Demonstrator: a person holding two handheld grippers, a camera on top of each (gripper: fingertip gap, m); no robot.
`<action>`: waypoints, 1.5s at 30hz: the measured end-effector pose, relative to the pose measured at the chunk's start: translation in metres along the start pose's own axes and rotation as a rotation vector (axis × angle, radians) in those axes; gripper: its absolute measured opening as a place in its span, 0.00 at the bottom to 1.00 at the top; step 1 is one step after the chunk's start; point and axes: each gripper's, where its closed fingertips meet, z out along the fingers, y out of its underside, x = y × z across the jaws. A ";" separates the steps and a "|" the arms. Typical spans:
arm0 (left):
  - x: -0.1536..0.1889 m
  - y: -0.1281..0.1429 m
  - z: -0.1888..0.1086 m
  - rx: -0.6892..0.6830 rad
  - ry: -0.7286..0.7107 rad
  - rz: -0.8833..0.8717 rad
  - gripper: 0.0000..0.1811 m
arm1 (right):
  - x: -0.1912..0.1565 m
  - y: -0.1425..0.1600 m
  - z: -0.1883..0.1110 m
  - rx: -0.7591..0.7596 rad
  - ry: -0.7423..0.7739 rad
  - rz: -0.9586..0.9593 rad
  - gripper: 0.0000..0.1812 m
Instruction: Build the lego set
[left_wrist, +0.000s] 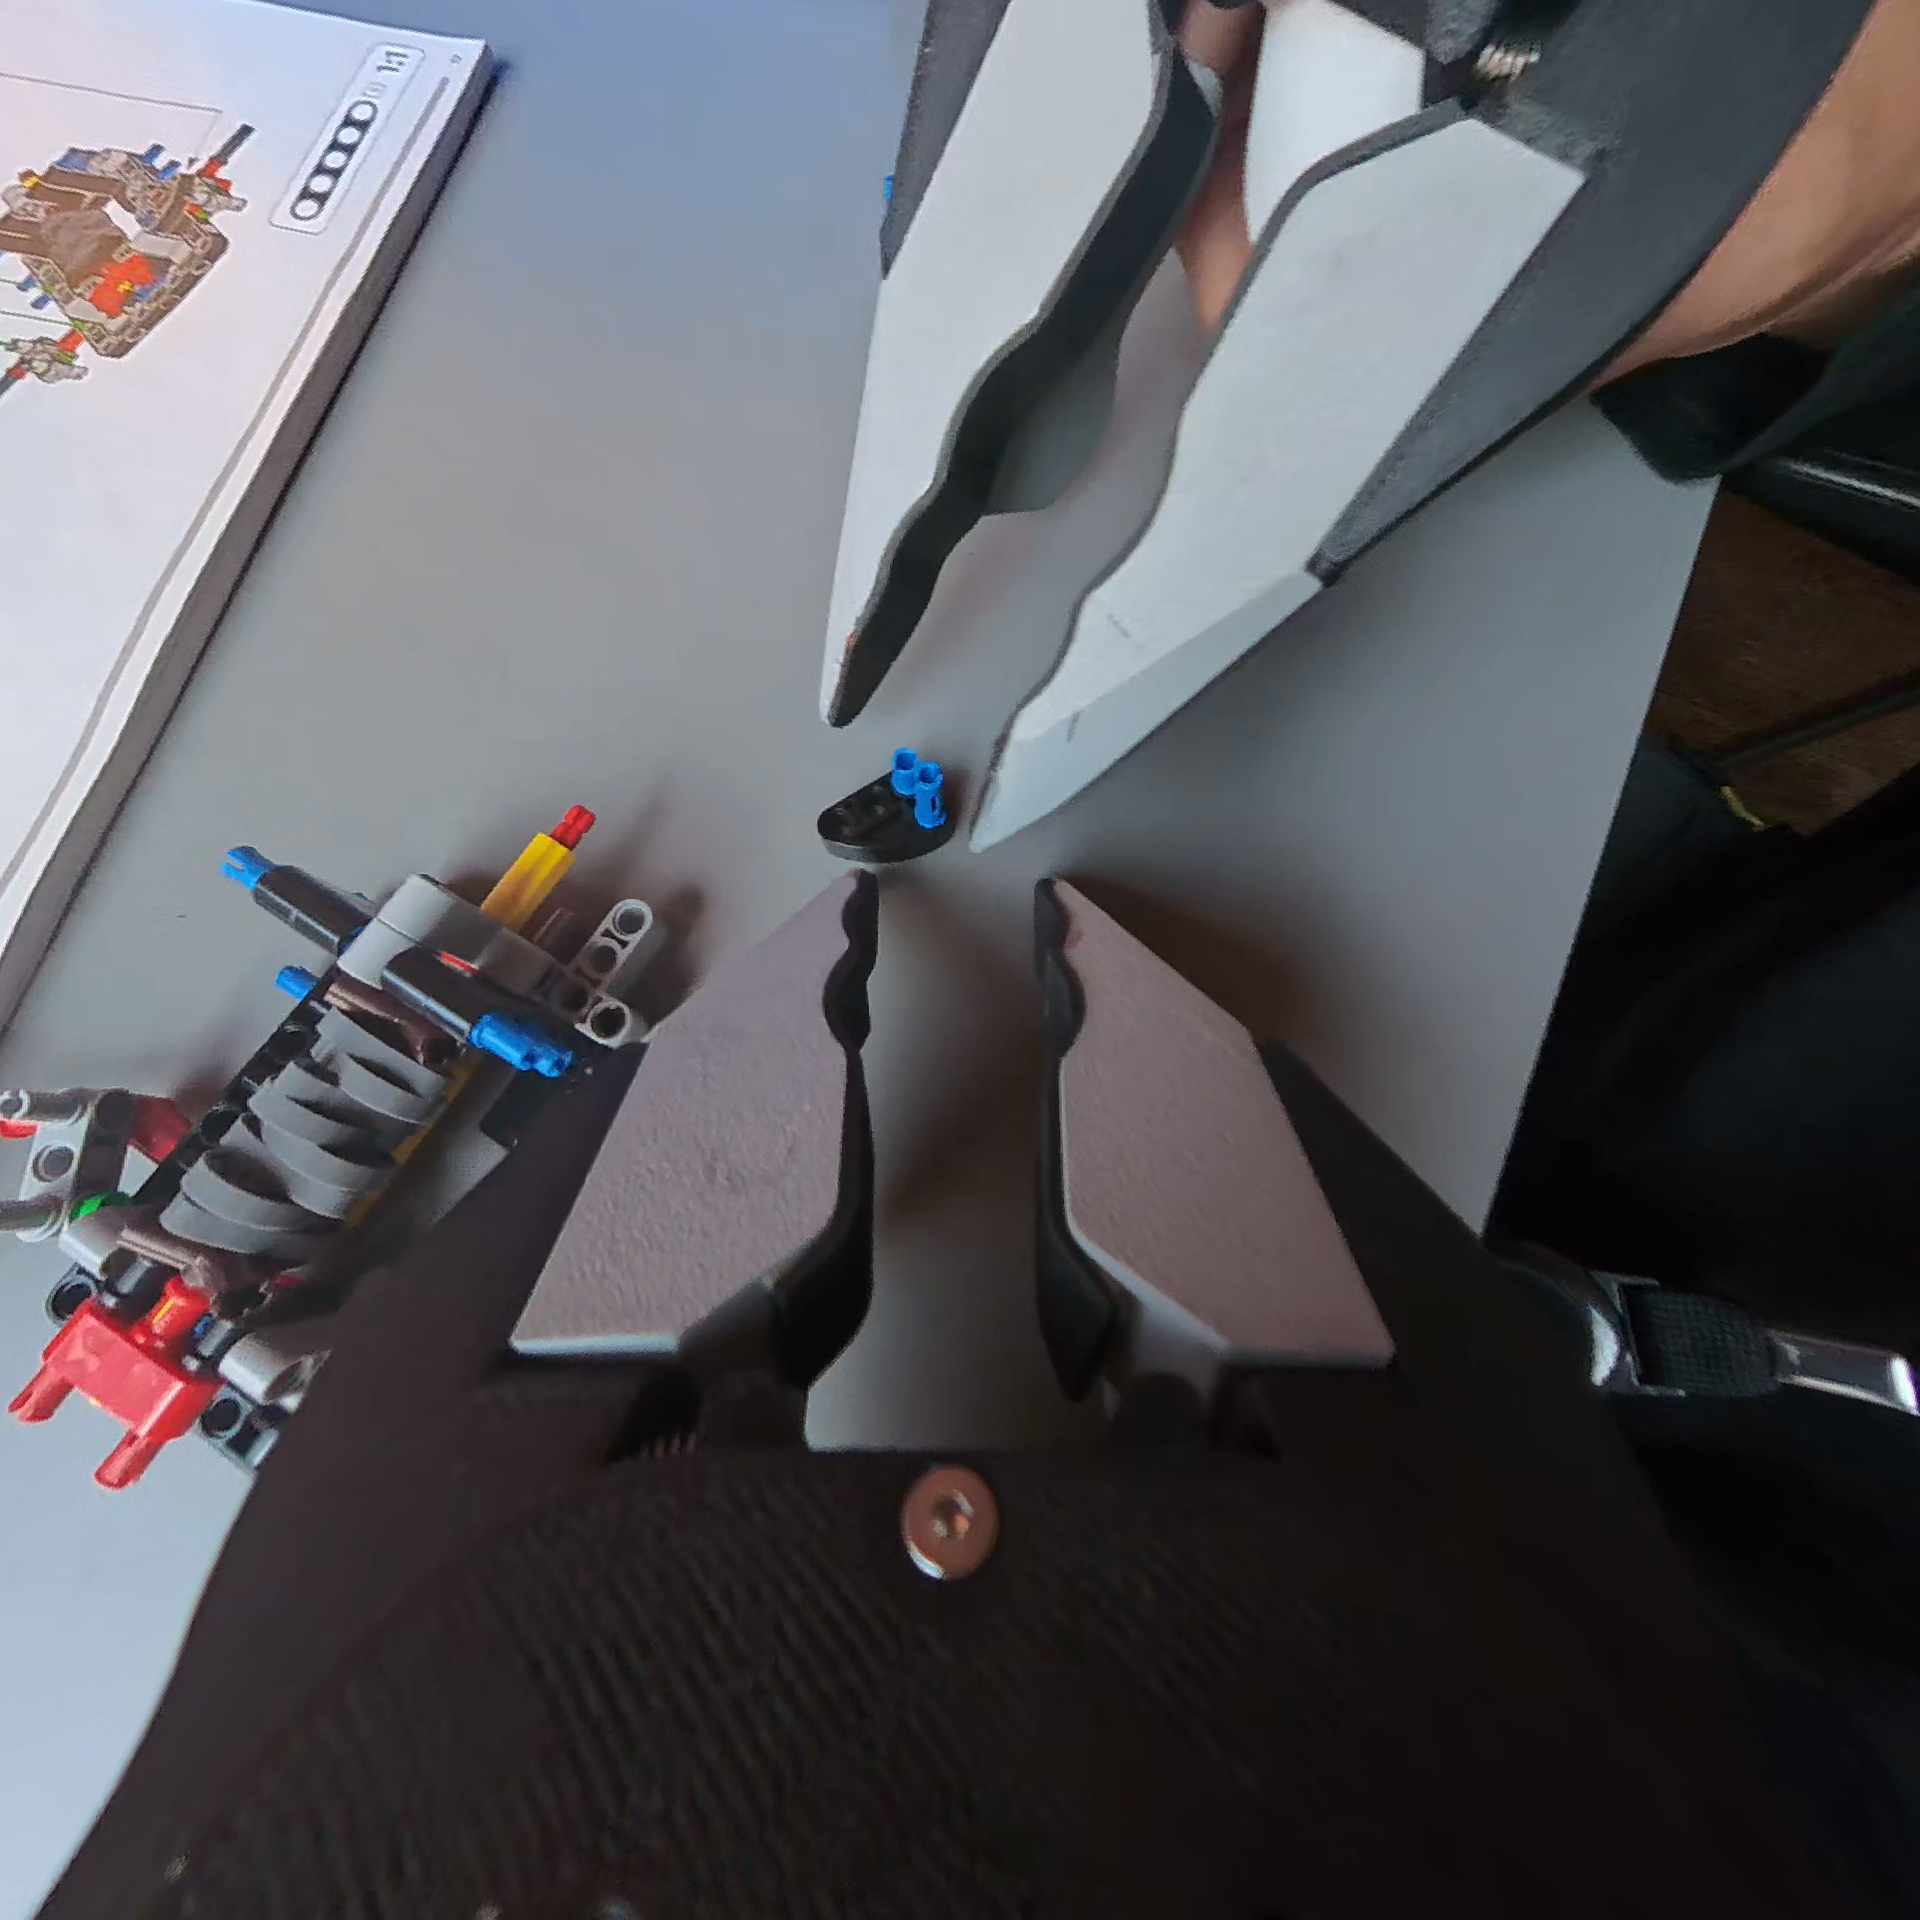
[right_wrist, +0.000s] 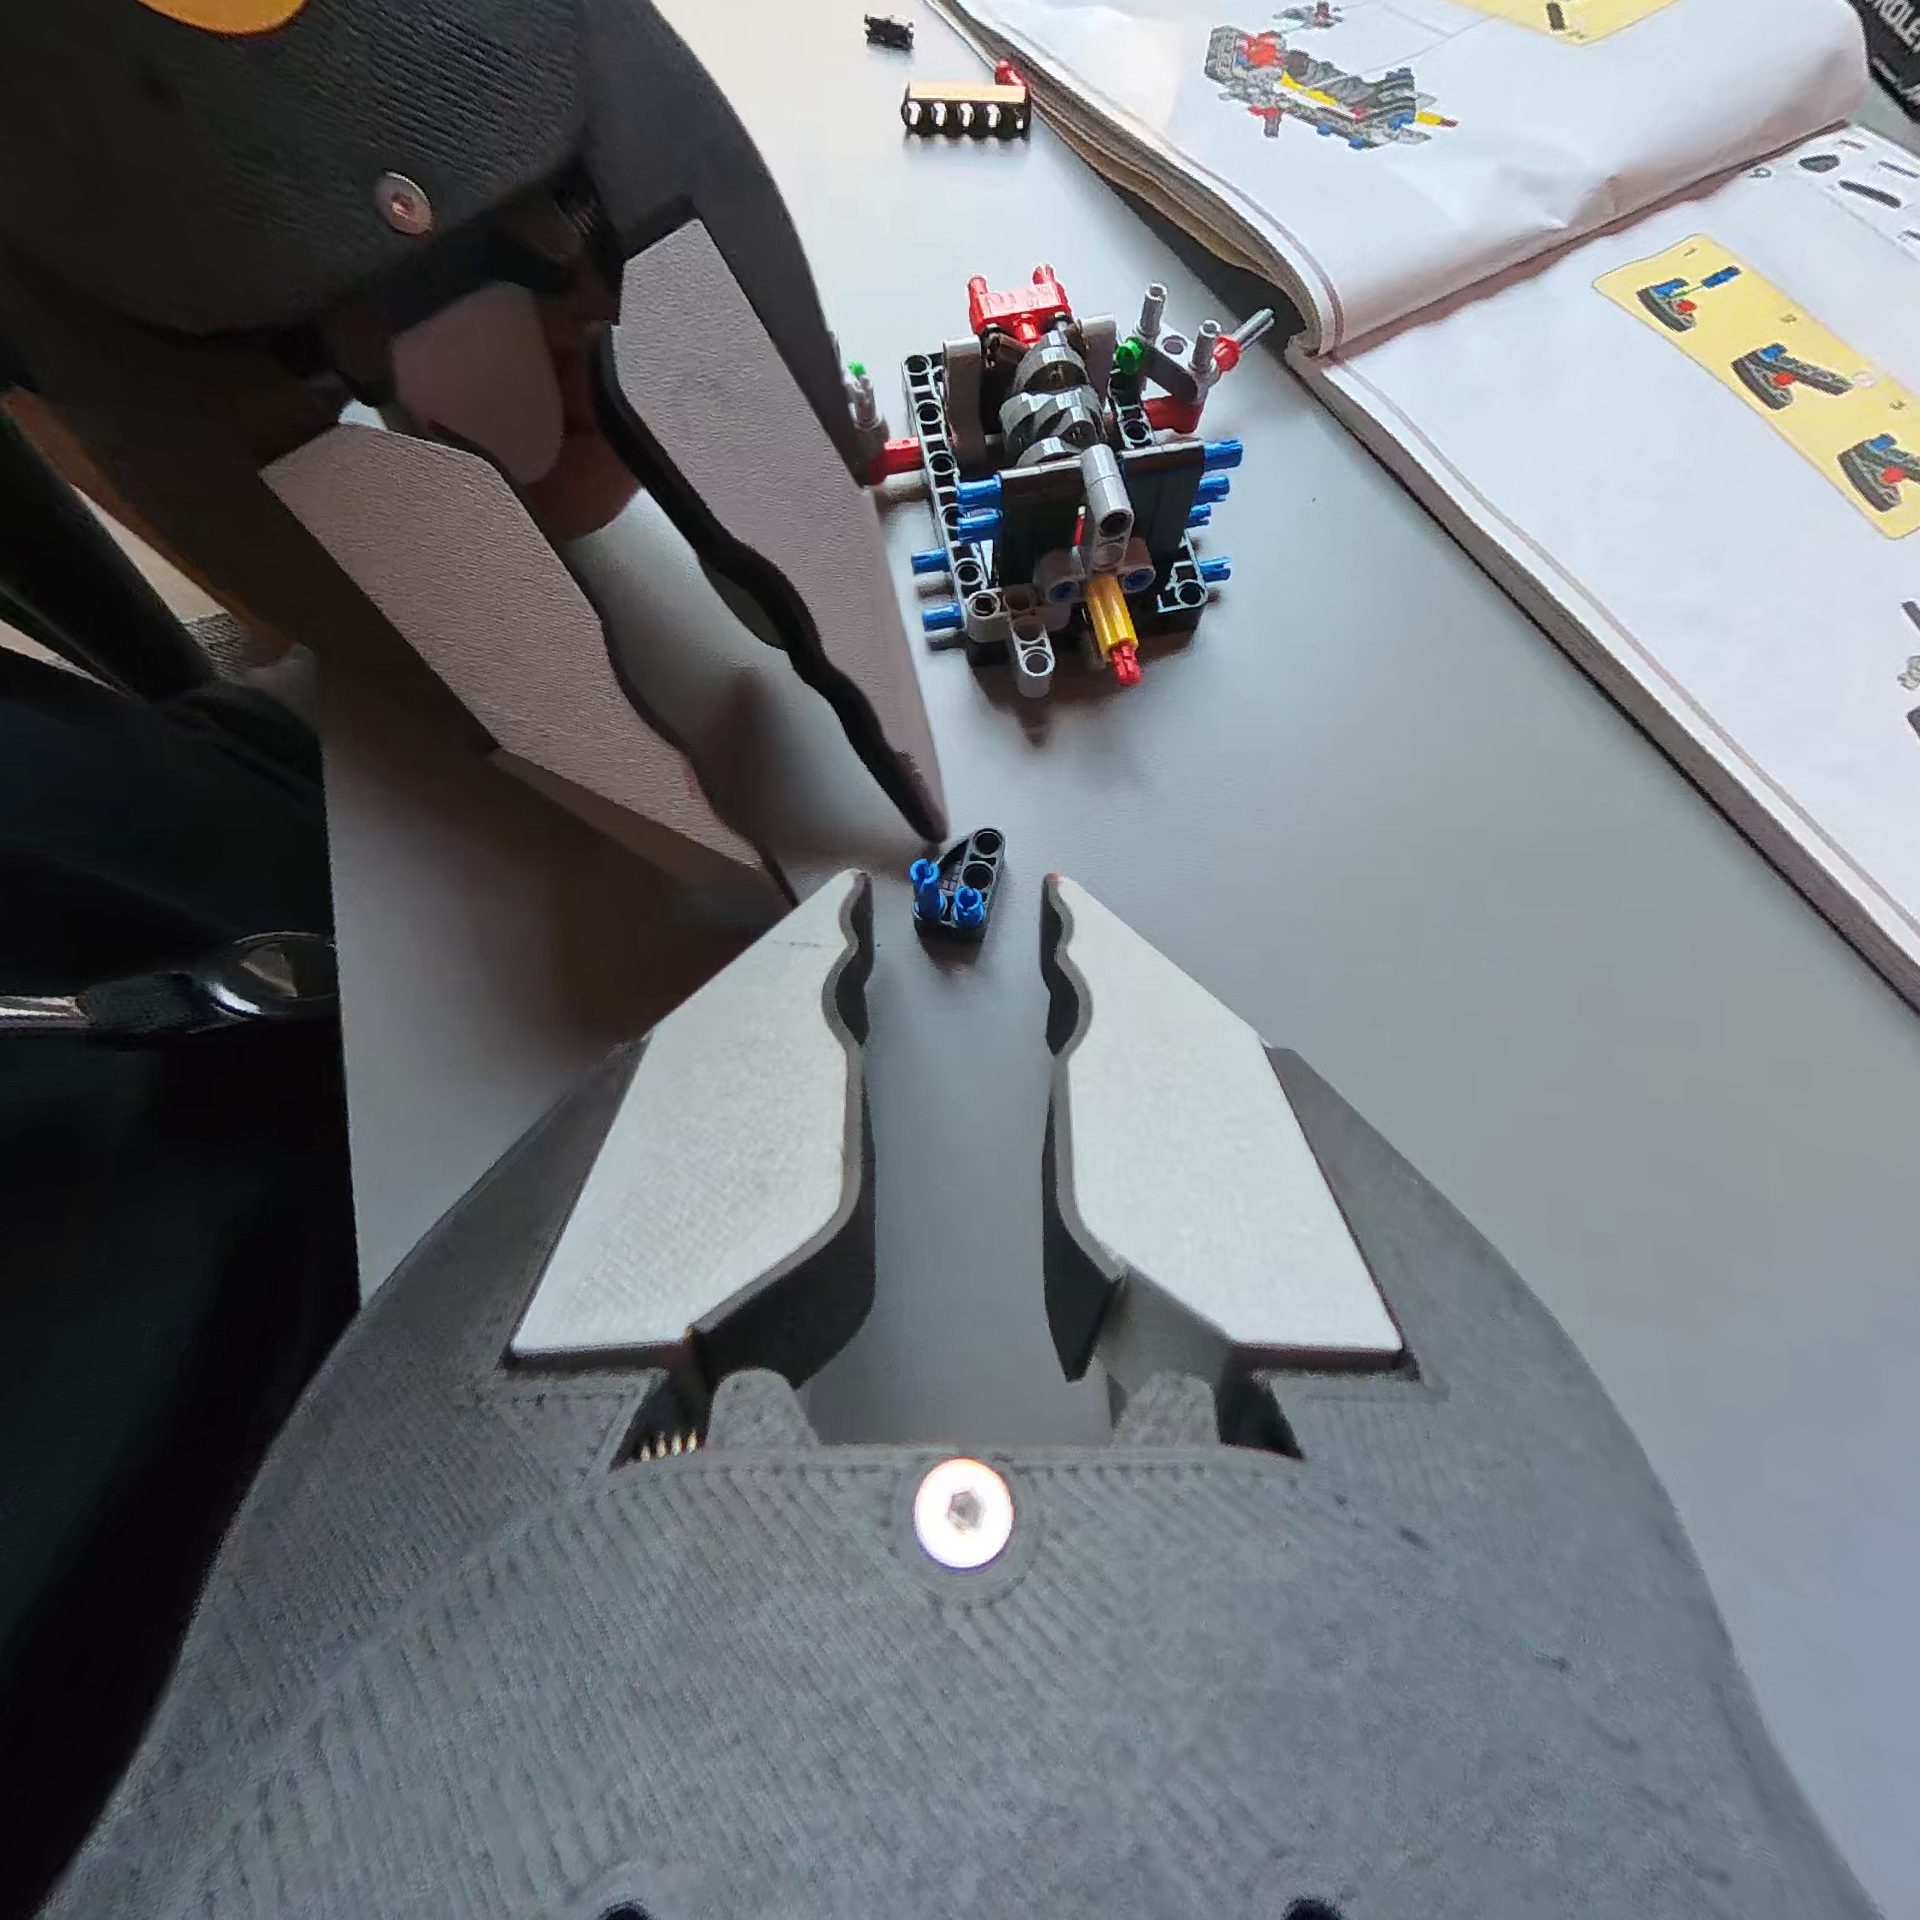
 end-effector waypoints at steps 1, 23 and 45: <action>0.003 0.000 0.000 0.000 0.016 0.007 0.15 | 0.002 0.001 -0.001 -0.004 0.016 -0.008 0.15; -0.008 0.019 -0.023 0.013 0.044 0.018 0.18 | 0.037 0.011 -0.004 -0.060 0.154 0.044 0.14; -0.005 0.020 -0.022 0.008 0.089 -0.002 0.16 | 0.026 0.000 -0.001 -0.004 0.039 -0.026 0.13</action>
